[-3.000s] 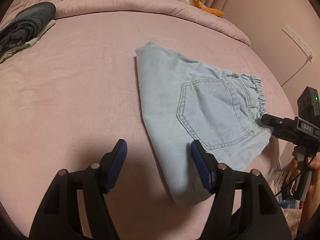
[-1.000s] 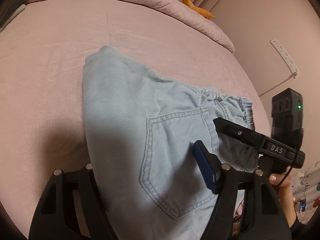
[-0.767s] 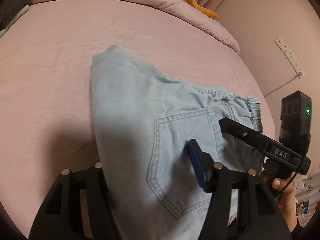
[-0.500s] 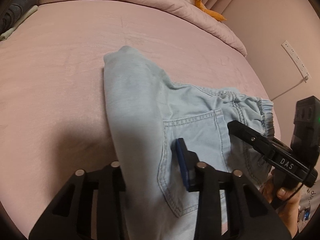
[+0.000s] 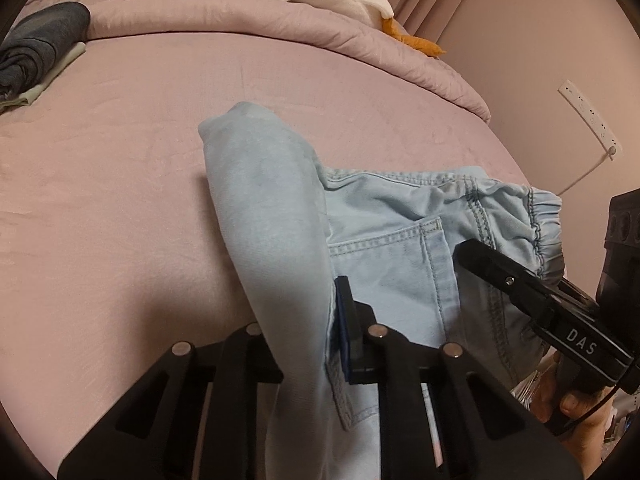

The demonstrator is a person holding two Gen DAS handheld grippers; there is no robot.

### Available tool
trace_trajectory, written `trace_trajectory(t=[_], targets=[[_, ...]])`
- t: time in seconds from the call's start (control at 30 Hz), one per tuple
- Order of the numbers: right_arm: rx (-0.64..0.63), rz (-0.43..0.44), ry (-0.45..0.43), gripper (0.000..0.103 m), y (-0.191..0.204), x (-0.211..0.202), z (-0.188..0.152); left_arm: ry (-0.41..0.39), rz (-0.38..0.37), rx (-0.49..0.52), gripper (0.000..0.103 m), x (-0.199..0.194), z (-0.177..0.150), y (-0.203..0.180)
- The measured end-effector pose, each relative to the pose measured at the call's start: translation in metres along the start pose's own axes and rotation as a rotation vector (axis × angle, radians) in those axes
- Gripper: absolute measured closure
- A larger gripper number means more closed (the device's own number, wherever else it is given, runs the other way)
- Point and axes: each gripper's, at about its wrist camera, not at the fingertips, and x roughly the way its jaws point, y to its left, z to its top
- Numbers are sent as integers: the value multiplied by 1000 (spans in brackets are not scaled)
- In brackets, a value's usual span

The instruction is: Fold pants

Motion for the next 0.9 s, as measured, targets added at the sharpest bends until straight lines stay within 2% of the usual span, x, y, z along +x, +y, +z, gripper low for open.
trace_trajectory(t=[0.4,0.9], targets=[[-48,31,-26,59,23,-9,-2,-41,20,-20,87,-25,-6,2],[-149,84,-44,59,72,-16,-7,-114,106,-35,88,-73,-29,15]])
